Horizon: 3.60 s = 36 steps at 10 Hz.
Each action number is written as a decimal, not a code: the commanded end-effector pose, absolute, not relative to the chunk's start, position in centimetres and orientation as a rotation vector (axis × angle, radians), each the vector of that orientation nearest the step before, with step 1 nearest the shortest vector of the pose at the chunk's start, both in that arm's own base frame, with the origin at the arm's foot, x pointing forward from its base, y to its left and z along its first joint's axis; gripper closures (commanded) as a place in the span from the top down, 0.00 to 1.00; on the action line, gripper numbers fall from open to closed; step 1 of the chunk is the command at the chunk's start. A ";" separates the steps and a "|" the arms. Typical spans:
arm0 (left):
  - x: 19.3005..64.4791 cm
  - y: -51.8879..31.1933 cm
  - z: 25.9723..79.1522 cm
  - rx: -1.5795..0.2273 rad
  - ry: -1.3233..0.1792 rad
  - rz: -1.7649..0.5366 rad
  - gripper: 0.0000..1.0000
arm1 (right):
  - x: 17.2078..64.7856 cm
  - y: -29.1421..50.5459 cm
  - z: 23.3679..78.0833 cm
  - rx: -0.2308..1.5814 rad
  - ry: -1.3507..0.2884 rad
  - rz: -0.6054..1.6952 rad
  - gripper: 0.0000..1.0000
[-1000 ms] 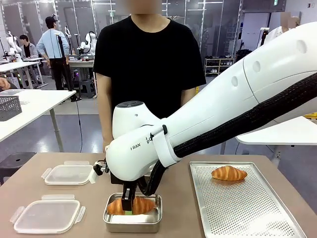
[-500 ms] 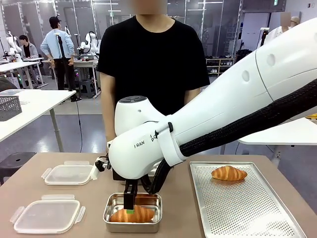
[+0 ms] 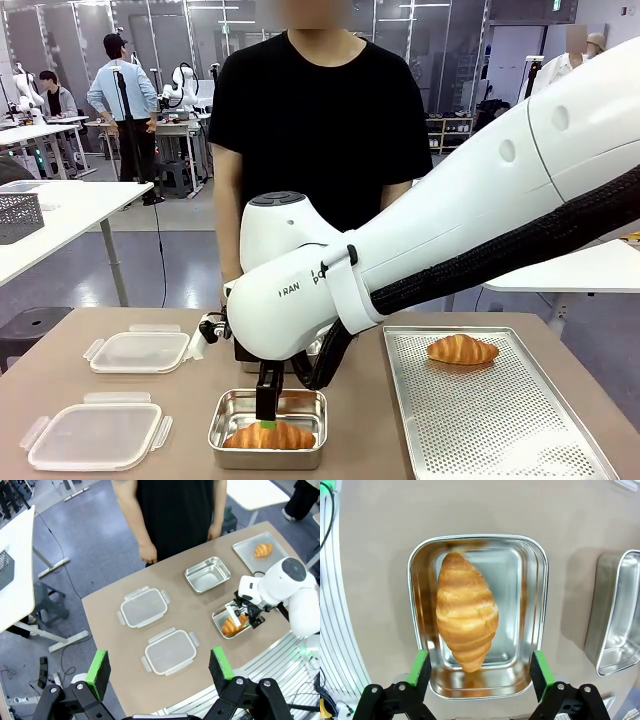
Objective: Place the bread into the airtight container.
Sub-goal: Pick up a Butter Roll and place it into an empty Airtight Container.
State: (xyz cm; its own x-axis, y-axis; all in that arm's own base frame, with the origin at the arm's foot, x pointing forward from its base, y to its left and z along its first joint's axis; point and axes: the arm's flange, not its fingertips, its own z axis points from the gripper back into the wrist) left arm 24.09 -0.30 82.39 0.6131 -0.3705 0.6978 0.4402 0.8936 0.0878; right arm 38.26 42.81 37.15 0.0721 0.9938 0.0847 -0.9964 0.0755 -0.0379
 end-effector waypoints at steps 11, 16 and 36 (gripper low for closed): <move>24.1 -0.2 82.7 -0.096 -0.772 -0.470 1.00 | 38.1 43.1 37.2 0.032 -0.099 1.495 0.99; 24.1 -0.2 82.7 -0.096 -0.772 -0.470 1.00 | 38.3 41.2 45.5 0.027 -0.164 1.459 0.99; 24.1 -0.2 82.7 -0.096 -0.772 -0.470 1.00 | 40.0 2.0 48.9 0.294 -0.508 0.414 0.99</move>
State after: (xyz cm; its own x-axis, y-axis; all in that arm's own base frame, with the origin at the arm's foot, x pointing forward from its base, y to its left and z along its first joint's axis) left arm 24.09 -0.25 82.41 0.6132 -0.3697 0.6981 0.4400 0.8938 0.0869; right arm 39.99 1.97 49.08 0.7925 0.3126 0.5236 -0.4542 0.8756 0.1647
